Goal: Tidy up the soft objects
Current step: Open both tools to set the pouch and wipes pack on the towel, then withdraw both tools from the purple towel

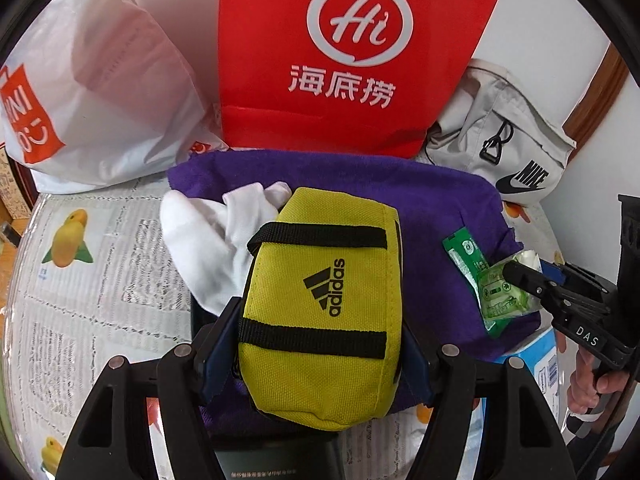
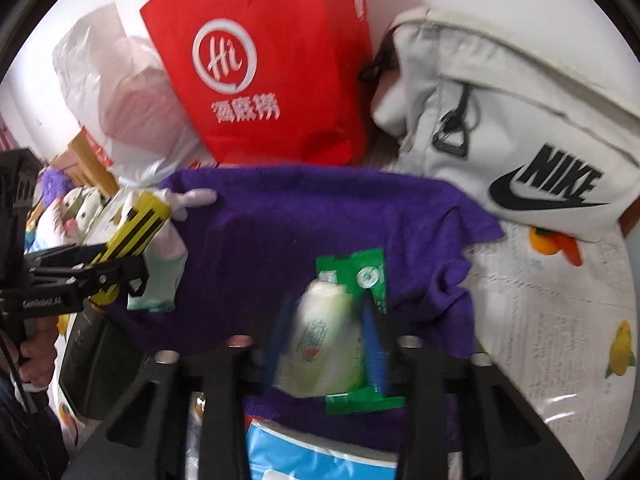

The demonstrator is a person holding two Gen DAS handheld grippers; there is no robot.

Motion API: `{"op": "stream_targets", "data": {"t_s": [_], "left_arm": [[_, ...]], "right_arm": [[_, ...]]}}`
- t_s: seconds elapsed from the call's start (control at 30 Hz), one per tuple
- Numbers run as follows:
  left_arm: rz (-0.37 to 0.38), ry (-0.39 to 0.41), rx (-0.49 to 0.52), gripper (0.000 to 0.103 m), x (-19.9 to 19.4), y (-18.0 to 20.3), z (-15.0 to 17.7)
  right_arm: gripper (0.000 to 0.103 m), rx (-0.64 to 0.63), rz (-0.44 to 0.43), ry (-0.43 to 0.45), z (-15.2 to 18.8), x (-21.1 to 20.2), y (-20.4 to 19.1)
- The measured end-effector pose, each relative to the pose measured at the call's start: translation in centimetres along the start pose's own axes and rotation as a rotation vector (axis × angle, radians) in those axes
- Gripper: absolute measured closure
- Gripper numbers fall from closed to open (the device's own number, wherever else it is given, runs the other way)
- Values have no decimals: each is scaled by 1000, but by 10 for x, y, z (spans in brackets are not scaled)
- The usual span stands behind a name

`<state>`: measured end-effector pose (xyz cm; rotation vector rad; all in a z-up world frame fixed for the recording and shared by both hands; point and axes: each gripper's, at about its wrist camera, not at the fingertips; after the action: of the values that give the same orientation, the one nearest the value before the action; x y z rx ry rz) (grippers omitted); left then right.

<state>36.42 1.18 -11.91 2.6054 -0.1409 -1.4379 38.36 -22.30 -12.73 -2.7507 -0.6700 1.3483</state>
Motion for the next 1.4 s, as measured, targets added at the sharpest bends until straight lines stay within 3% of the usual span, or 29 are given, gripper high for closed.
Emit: {"op": "stream_targets", "data": {"t_s": [0.23, 0.43, 0.5, 0.57, 0.7, 1.1, 1.4], "left_arm": [[0, -22, 3, 34, 11, 2, 1], [-4, -56, 8, 32, 21, 9, -4], [-10, -62, 18, 32, 24, 12, -6], [-12, -65, 16, 32, 26, 12, -7], [-1, -70, 10, 22, 32, 14, -10], [20, -39, -10, 19, 4, 12, -8], [17, 78, -50, 20, -53, 1, 24]], "right_arm": [[73, -4, -16, 10, -2, -1, -1], [57, -9, -62, 15, -2, -3, -3], [46, -17, -53, 20, -2, -5, -4], [42, -24, -41, 30, -2, -8, -4], [33, -34, -52, 40, -3, -10, -8], [33, -42, -1, 75, 4, -30, -15], [33, 4, 30, 146, 42, -83, -30]]}}
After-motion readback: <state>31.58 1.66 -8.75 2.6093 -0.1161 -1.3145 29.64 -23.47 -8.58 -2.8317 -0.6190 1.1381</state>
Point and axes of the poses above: each gripper's, at about its wrist camera, not at the fingertips, and x roughly the way its jaws point, y to its right, z to its underside, and after that the axes turned 3 degrees about y, right-handed
